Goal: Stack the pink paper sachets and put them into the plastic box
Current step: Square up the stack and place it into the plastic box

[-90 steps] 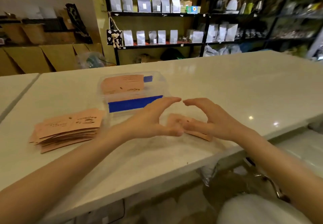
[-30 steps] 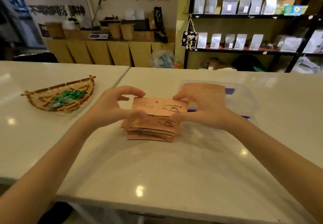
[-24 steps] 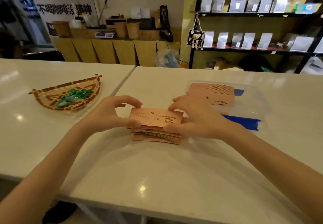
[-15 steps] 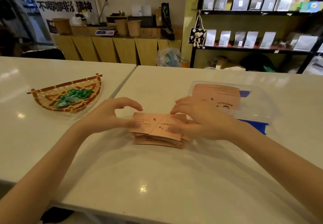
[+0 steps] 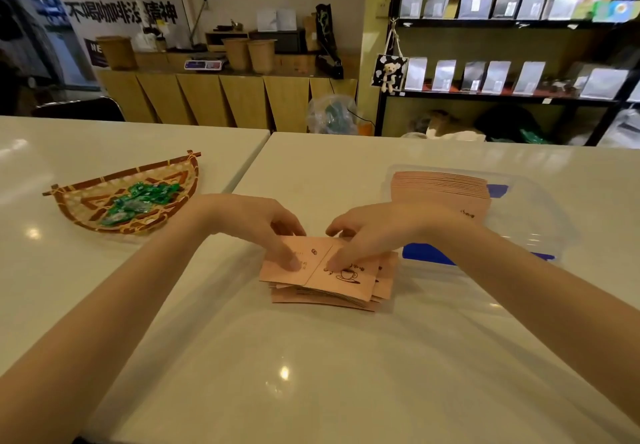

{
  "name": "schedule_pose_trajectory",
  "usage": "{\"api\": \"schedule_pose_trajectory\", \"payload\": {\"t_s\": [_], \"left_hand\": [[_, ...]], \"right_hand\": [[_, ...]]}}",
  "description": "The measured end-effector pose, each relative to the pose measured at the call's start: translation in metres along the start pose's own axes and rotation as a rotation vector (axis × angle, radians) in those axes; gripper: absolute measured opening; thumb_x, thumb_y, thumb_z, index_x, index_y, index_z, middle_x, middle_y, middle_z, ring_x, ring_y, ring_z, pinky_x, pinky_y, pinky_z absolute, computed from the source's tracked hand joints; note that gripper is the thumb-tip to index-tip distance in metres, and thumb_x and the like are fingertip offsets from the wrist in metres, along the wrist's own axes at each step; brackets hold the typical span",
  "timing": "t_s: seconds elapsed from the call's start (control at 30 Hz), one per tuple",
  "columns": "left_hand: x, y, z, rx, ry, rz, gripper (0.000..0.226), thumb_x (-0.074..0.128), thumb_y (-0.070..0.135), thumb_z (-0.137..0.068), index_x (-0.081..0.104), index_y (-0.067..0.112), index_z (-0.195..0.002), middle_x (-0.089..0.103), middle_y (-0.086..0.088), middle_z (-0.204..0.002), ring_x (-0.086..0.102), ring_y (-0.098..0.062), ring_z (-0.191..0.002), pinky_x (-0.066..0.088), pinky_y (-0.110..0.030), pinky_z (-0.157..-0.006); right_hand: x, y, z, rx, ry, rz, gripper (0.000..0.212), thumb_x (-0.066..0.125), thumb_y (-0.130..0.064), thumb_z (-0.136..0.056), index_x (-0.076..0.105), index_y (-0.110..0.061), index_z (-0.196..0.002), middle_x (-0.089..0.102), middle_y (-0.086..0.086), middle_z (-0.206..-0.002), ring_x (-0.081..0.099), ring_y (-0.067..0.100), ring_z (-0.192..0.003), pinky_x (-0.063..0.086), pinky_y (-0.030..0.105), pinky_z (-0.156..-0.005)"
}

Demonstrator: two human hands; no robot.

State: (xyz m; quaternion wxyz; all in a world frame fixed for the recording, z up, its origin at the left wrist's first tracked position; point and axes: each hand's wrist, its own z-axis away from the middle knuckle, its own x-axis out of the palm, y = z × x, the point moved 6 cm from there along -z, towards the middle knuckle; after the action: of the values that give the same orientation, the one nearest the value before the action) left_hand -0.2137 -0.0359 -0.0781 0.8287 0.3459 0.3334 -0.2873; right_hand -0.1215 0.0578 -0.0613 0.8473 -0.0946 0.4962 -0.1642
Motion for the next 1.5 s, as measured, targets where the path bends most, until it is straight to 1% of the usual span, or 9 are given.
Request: {"api": "schedule_pose_trajectory", "payload": {"t_s": [0.17,0.37,0.57,0.87,1.0,1.1,1.2,1.33,1.5], "left_hand": [[0.001,0.005,-0.004,-0.007,-0.047,-0.004,0.063,0.071,0.046,-0.06,0.051,0.027,-0.117,0.059,0.015,-0.107,0.056,-0.008,-0.1,0.044,-0.019,-0.089],[0.002,0.008,-0.001,-0.012,-0.037,0.019,0.055,0.076,0.039,-0.06,0.057,0.024,-0.11,0.065,0.012,-0.103,0.06,-0.004,-0.093,0.047,-0.017,-0.079],[0.009,0.014,0.012,0.0,0.026,0.071,0.048,0.075,0.029,-0.066,0.052,0.024,-0.107,0.06,0.012,-0.102,0.058,-0.009,-0.094,0.05,-0.016,-0.074],[0.017,0.023,0.043,0.016,0.242,0.067,0.055,0.079,0.034,-0.059,0.048,0.028,-0.104,0.06,0.011,-0.102,0.057,-0.009,-0.095,0.052,-0.029,-0.085],[0.022,0.041,0.055,0.063,0.381,0.026,0.06,0.079,0.033,-0.059,0.044,0.032,-0.107,0.053,0.014,-0.102,0.052,-0.01,-0.099,0.048,-0.025,-0.083],[0.029,0.069,0.056,0.138,0.435,-0.021,0.071,0.078,0.03,-0.06,0.04,0.031,-0.12,0.047,0.012,-0.107,0.047,-0.009,-0.101,0.041,-0.017,-0.078],[0.033,0.085,0.054,0.223,0.484,-0.053,0.059,0.077,0.031,-0.062,0.048,0.03,-0.113,0.053,0.013,-0.101,0.05,-0.007,-0.095,0.038,-0.011,-0.069],[0.033,0.099,0.054,0.345,0.62,-0.007,0.051,0.077,0.029,-0.061,0.053,0.028,-0.106,0.057,0.012,-0.096,0.052,-0.006,-0.088,0.038,-0.01,-0.07],[0.047,0.123,0.039,0.431,0.571,0.056,0.053,0.077,0.025,-0.06,0.054,0.026,-0.108,0.058,0.008,-0.102,0.053,-0.008,-0.091,0.037,-0.011,-0.071]], "right_hand": [[0.002,-0.001,0.001,0.004,0.042,-0.005,0.06,0.058,-0.05,-0.077,0.043,-0.022,-0.128,0.058,-0.006,-0.12,0.06,0.015,-0.1,0.05,0.028,-0.087],[0.003,0.0,0.005,-0.003,0.052,-0.072,0.053,0.065,-0.045,-0.074,0.052,-0.02,-0.118,0.068,-0.003,-0.109,0.067,0.013,-0.088,0.052,0.019,-0.071],[0.005,-0.001,0.012,-0.009,0.145,-0.123,0.057,0.072,-0.048,-0.064,0.053,-0.023,-0.112,0.067,-0.006,-0.102,0.065,0.011,-0.086,0.055,0.029,-0.077],[0.015,-0.008,0.035,-0.092,0.287,-0.181,0.063,0.072,-0.038,-0.068,0.042,-0.026,-0.122,0.059,-0.004,-0.111,0.062,0.012,-0.089,0.054,0.024,-0.072],[0.019,-0.005,0.056,-0.116,0.447,-0.201,0.066,0.075,-0.037,-0.066,0.042,-0.031,-0.122,0.05,-0.006,-0.109,0.058,0.011,-0.09,0.051,0.018,-0.066],[0.028,0.013,0.078,-0.097,0.526,-0.273,0.064,0.076,-0.035,-0.064,0.046,-0.03,-0.12,0.056,-0.008,-0.109,0.059,0.01,-0.091,0.053,0.02,-0.069],[0.029,0.025,0.091,-0.11,0.582,-0.278,0.06,0.078,-0.034,-0.062,0.05,-0.03,-0.115,0.058,-0.012,-0.104,0.059,0.009,-0.093,0.054,0.025,-0.076],[0.025,0.037,0.112,-0.139,0.701,-0.289,0.057,0.078,-0.029,-0.061,0.053,-0.028,-0.113,0.059,-0.011,-0.105,0.056,0.009,-0.097,0.053,0.032,-0.083],[0.035,0.06,0.131,-0.089,0.75,-0.324,0.057,0.08,-0.027,-0.059,0.056,-0.027,-0.11,0.06,-0.009,-0.105,0.056,0.01,-0.098,0.052,0.033,-0.085]]}}
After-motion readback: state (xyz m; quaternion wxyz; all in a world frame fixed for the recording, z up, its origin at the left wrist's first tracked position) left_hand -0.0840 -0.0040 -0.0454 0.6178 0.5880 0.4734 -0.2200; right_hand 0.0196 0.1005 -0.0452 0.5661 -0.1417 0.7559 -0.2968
